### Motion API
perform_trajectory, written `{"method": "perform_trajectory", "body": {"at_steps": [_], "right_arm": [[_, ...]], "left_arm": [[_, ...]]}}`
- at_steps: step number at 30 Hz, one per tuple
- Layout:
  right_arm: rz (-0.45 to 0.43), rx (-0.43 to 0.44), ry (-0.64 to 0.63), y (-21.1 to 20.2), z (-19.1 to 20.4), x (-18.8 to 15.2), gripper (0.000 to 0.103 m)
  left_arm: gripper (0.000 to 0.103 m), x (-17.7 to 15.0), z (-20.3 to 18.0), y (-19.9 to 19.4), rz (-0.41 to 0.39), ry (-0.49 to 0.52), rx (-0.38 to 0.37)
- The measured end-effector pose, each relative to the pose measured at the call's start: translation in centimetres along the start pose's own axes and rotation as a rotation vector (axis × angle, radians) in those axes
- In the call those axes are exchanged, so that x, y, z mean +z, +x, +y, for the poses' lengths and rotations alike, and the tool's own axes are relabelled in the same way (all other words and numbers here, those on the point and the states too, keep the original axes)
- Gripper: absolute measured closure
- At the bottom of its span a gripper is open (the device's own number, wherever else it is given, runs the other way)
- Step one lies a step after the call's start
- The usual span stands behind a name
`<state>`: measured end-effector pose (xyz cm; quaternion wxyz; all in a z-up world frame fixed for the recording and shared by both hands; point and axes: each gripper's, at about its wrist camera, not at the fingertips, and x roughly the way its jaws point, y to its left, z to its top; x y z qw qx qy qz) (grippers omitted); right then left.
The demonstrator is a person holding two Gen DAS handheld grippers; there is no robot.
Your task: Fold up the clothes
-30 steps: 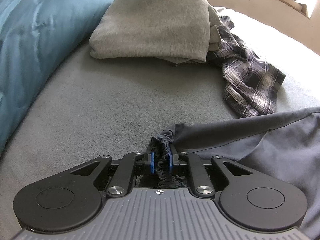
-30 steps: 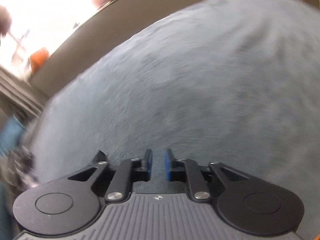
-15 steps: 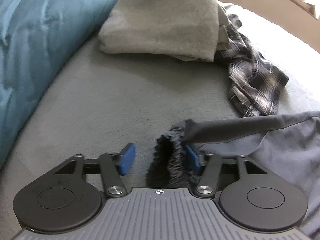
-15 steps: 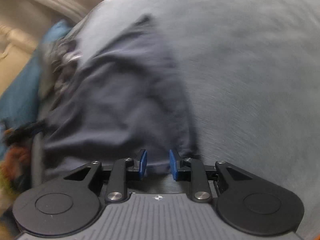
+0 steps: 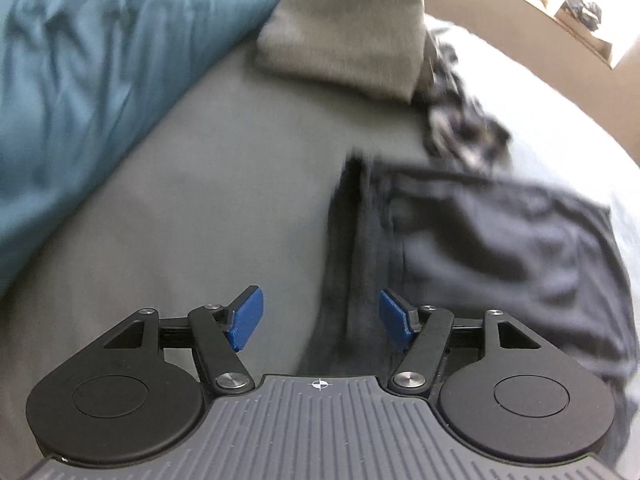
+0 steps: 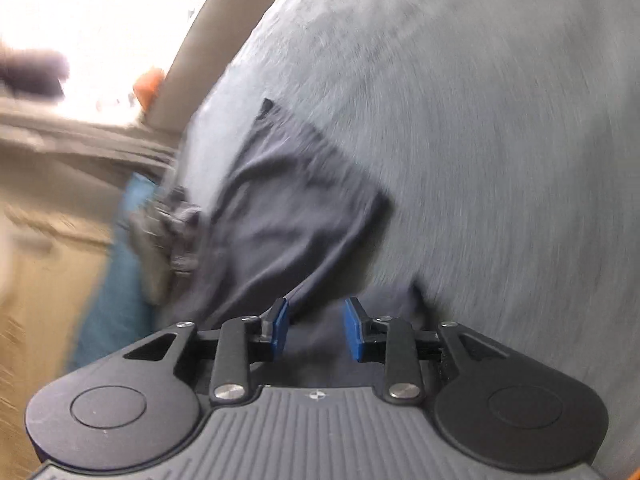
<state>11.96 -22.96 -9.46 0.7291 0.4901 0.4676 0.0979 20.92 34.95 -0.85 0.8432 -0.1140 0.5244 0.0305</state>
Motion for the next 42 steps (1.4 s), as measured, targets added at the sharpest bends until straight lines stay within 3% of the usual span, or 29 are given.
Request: {"method": "perform_trajectory", "body": {"at_steps": [7, 13, 25, 28, 34, 42], "right_arm": [[0.011, 0.064, 0.169, -3.8, -4.2, -6.6, 0.065], [-0.018, 0.115, 0.340, -7.2, -8.1, -12.1, 0.061], [0.018, 0.032, 0.511, -8.7, -12.2, -20.0, 0.058], [0.025, 0.004, 0.516, -8.5, -12.5, -21.3, 0.052], [-0.022, 0.013, 0.548, -6.8, -12.8, -21.5, 0.049], [-0.077, 0.014, 0.545, -6.1, -12.4, -21.0, 0.052]], "left_arm": [[0.039, -9.5, 1.3, -2.5, 0.120, -0.048, -0.034], [0.039, -13.9, 2.2, -3.7, 0.116, -0.157, -0.050], [0.039, -16.5, 3.6, -4.3, 0.098, -0.192, -0.031], [0.039, -16.7, 3.7, -4.2, 0.093, -0.188, -0.027], [0.039, -16.7, 4.0, -3.7, 0.072, -0.213, -0.055], [0.039, -16.3, 5.4, -2.6, 0.044, -0.370, -0.115]]}}
